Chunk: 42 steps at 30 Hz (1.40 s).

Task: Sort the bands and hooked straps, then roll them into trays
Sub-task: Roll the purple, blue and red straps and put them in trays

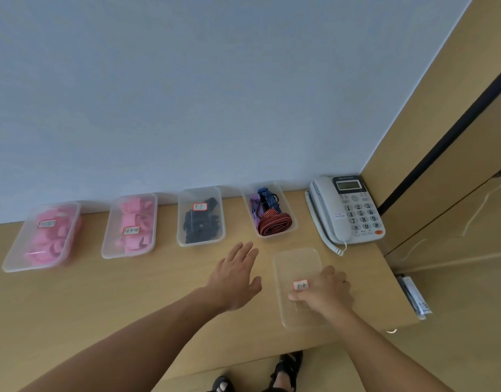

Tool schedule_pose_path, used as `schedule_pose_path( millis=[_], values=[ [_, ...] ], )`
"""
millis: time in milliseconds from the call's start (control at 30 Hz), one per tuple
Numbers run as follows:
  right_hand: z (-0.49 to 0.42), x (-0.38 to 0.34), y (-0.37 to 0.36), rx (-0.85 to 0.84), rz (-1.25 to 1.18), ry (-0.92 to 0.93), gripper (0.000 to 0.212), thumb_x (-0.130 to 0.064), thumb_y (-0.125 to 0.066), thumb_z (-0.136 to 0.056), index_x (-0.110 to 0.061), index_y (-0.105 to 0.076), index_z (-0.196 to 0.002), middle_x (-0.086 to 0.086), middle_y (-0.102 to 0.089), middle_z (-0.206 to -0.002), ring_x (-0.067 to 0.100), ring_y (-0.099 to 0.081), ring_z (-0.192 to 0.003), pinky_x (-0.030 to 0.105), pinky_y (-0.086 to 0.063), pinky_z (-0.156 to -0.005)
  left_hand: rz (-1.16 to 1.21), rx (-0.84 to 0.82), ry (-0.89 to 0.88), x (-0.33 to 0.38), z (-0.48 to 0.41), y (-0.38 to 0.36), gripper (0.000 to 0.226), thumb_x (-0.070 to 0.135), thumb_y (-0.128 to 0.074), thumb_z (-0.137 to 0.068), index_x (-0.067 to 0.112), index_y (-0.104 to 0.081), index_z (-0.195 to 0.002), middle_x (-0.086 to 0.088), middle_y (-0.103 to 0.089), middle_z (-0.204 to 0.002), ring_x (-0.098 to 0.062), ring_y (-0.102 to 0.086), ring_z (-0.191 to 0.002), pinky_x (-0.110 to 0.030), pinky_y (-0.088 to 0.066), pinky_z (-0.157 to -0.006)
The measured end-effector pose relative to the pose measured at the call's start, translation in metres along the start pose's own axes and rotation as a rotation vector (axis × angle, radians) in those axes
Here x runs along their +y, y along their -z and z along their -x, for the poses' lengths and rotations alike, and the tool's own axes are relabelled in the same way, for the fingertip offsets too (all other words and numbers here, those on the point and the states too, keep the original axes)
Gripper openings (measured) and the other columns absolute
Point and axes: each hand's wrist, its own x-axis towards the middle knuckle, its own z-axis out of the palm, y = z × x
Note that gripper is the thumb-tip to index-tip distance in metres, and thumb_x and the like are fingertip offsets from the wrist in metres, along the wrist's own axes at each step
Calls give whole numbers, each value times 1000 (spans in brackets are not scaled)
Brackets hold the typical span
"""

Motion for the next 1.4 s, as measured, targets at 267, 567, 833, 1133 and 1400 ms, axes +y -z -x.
schedule_pose_path(
  millis=[267, 567, 833, 1133, 1400],
  values=[
    [-1, -4, 36, -148, -422, 269, 33, -30, -77, -78, -16, -51, -93, 0, -67, -86, 12, -61, -65, 34, -51, -68, 107, 79, 22, 0, -17, 21, 66, 42, -44, -99, 18, -19, -156, 1, -18, -164, -17, -9, -151, -38, -19, -122],
    [-56, -101, 95, -169, -703, 484, 23, -20, -70, -85, -15, -51, -98, 11, -66, -85, 13, -57, -42, 21, -37, -37, 565, 244, 325, -2, -80, 63, 41, 40, -43, -100, 23, -52, -136, 1, -71, -106, -17, -67, -89, -38, -56, -85],
    [-122, -153, 80, -201, -413, 534, 34, -46, -64, -77, -26, -47, -97, -5, -62, -87, 21, -67, -67, 29, -49, -54, 545, 265, 601, -12, -133, 63, 28, 25, -43, -97, 13, -64, -110, -5, -70, -99, -25, -66, -89, -40, -56, -81],
    [-143, -150, 73, -74, -210, 566, 35, -52, -51, -91, -17, -51, -97, -2, -61, -87, 23, -57, -76, 35, -48, -67, 524, 290, 689, -9, -151, 46, 22, 25, -45, -97, 13, -63, -94, -5, -67, -88, -25, -63, -83, -34, -52, -71],
    [-157, -141, 73, -44, -328, 589, 33, -47, -65, -88, -19, -52, -100, -4, -62, -94, 16, -56, -82, 28, -38, -60, 501, 324, 696, -10, -152, 41, 20, 24, -47, -98, 14, -63, -105, -4, -69, -99, -21, -63, -88, -37, -55, -81]
  ],
)
